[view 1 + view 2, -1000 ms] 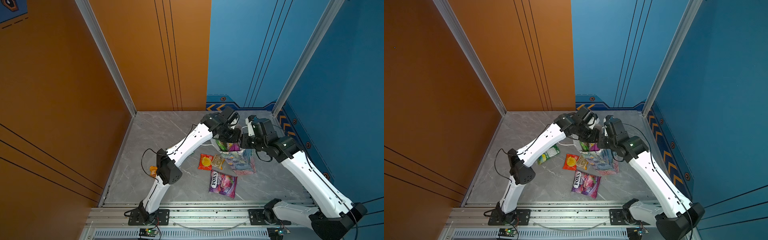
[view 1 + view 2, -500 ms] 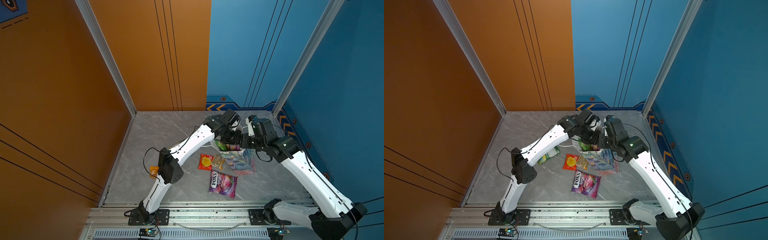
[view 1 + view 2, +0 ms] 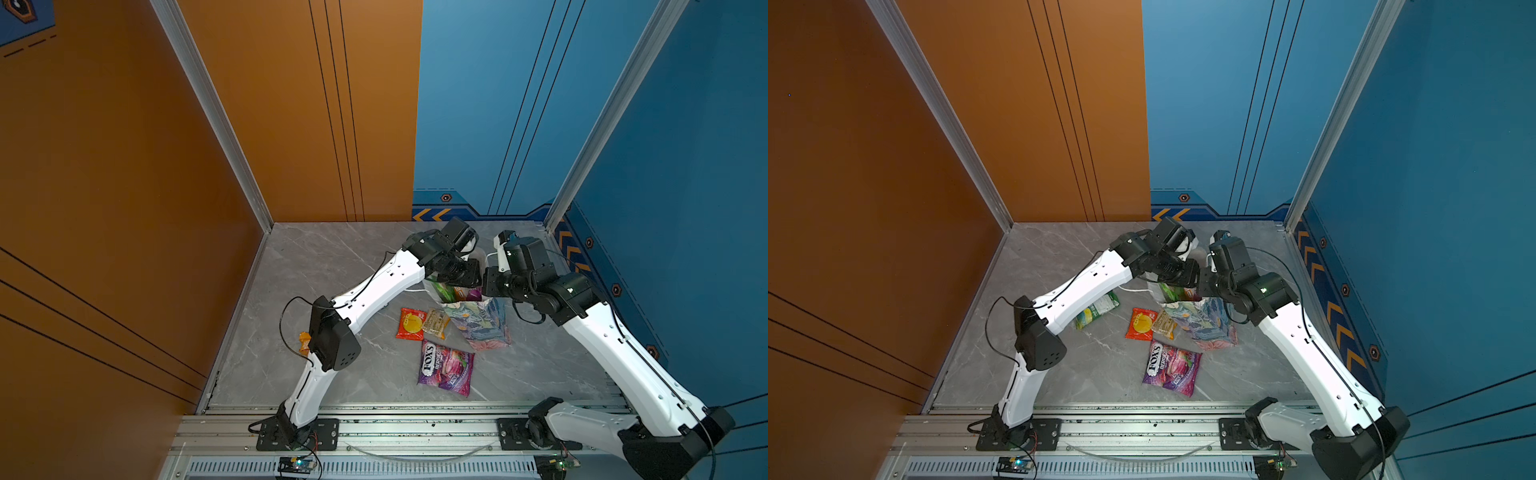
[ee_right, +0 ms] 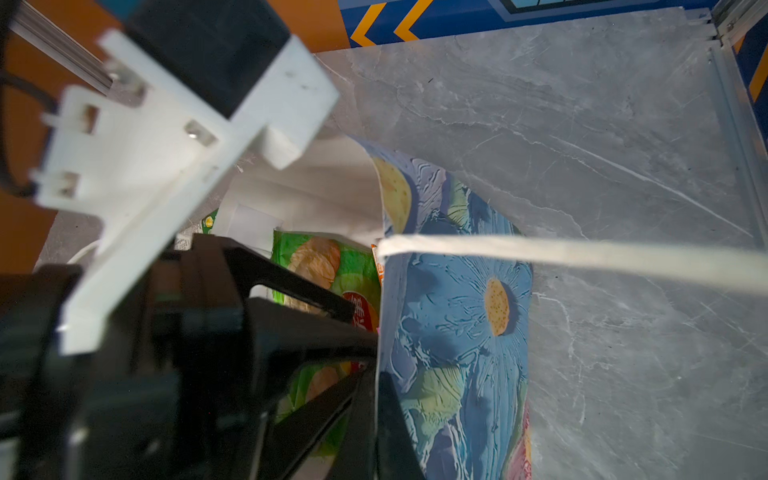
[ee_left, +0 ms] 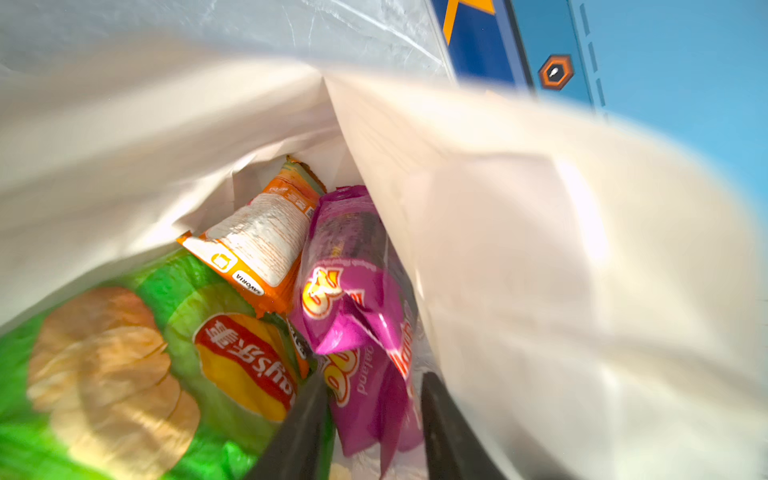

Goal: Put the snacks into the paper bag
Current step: 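Lower the purple packet into the paper bag and open the left gripper, then withdraw the left gripper from the bag toward the green Fox's packet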

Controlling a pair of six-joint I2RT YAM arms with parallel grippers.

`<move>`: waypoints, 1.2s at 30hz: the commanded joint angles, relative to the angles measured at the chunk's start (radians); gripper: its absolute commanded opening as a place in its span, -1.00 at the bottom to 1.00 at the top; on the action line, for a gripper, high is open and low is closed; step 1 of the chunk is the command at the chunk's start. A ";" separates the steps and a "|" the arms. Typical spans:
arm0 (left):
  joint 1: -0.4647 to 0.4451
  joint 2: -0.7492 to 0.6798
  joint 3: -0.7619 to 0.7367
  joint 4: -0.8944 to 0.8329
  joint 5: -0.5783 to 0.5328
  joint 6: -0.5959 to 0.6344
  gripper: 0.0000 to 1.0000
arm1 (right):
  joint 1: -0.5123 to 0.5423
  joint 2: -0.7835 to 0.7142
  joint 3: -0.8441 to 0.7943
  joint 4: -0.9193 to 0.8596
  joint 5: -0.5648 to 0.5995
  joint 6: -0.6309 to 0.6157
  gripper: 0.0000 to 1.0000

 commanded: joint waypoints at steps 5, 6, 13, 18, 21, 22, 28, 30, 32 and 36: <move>0.000 -0.172 -0.097 0.060 -0.091 0.041 0.09 | -0.034 -0.038 -0.011 0.055 0.017 0.005 -1.00; -0.001 -0.192 -0.111 0.060 -0.109 0.054 0.13 | -0.042 -0.039 -0.013 0.054 0.013 0.004 -1.00; 0.027 -0.364 -0.276 0.061 -0.207 0.084 0.25 | -0.077 -0.051 -0.022 0.050 0.002 0.000 -1.00; 0.078 -0.518 -0.427 0.071 -0.274 0.080 0.27 | -0.102 -0.062 -0.036 0.047 -0.007 -0.003 -1.00; 0.072 -0.603 -0.498 0.067 -0.357 0.103 0.28 | -0.114 -0.070 -0.047 0.046 -0.013 -0.002 -1.00; 0.071 -0.631 -0.519 0.066 -0.372 0.104 0.29 | -0.118 -0.073 -0.053 0.046 -0.014 -0.001 -1.00; 0.086 -0.784 -0.664 0.045 -0.503 0.088 0.29 | -0.137 -0.087 -0.068 0.044 -0.023 -0.002 -1.00; 0.122 -0.837 -0.718 0.028 -0.535 0.072 0.29 | -0.142 -0.092 -0.074 0.044 -0.025 -0.002 -1.00; 0.189 -0.896 -0.801 0.029 -0.539 0.035 0.29 | -0.147 -0.097 -0.078 0.044 -0.025 -0.002 -1.00; 0.337 -0.977 -0.953 0.039 -0.493 -0.018 0.30 | -0.158 -0.102 -0.089 0.045 -0.028 -0.002 -1.00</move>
